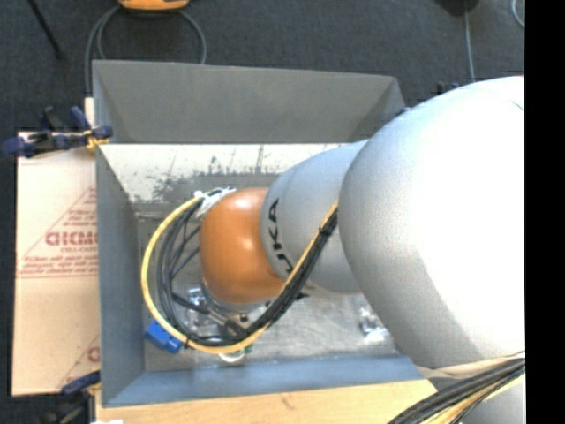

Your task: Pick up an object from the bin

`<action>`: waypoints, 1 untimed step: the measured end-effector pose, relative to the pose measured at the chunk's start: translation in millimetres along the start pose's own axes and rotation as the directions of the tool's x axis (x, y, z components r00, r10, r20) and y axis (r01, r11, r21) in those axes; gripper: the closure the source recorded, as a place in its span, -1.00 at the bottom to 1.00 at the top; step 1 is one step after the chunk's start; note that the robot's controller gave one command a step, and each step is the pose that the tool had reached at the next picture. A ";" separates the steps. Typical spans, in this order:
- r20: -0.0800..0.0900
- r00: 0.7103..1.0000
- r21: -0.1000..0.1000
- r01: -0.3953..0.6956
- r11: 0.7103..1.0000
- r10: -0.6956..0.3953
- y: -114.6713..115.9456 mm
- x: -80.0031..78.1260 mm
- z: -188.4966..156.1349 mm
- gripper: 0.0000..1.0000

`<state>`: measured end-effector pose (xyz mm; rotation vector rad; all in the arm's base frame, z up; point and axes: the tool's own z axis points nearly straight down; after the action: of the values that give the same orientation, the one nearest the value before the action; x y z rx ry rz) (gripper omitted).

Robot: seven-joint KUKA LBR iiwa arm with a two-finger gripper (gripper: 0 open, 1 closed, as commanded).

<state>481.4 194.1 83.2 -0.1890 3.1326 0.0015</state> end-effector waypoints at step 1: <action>0.004 1.000 -0.001 -0.001 1.000 0.001 0.0 -1.2 -0.5 -1.00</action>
Offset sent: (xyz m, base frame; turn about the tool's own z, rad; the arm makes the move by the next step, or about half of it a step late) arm 0.0000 0.0000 0.0000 0.0000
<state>482.5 194.2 83.7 -0.1879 3.1287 0.0029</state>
